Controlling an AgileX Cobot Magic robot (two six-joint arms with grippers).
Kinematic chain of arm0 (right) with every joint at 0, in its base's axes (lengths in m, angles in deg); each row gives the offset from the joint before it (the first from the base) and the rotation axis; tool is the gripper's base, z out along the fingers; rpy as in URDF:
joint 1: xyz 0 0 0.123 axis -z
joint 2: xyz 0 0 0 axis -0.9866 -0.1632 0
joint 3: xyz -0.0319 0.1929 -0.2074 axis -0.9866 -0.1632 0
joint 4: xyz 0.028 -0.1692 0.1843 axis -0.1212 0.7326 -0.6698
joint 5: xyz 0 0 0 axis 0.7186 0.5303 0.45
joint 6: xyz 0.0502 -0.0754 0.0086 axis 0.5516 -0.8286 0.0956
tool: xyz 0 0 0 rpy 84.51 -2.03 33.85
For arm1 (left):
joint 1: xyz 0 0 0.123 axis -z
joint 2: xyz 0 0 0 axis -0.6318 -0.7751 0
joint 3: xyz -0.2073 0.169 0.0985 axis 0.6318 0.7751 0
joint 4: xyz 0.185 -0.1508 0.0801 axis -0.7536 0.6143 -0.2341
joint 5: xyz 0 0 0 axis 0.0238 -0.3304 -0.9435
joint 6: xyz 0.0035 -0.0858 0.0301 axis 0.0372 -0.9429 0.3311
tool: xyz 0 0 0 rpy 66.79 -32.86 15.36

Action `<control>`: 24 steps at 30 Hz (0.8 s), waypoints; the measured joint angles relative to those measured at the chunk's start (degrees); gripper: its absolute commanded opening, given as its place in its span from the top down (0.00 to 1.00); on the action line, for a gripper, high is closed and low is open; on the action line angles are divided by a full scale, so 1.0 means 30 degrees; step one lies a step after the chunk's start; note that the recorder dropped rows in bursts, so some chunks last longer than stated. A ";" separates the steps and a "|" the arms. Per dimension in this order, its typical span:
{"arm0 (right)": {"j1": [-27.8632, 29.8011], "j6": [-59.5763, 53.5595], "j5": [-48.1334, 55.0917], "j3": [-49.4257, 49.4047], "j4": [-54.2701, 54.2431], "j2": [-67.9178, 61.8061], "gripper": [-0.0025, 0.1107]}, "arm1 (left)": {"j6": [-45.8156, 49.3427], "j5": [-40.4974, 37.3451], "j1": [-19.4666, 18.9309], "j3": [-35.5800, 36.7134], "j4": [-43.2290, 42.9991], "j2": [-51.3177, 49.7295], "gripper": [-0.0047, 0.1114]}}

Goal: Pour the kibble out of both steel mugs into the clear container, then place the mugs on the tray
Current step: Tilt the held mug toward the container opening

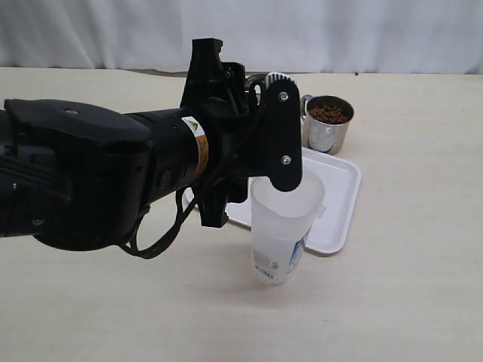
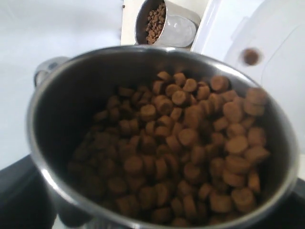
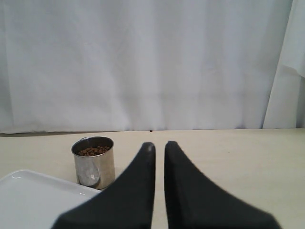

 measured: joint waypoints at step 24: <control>0.0000 0.0000 0.0000 0.0000 0.0000 0.0000 0.93 | 0.0944 -0.0799 0.0470 0.0000 -0.0399 0.0000 0.96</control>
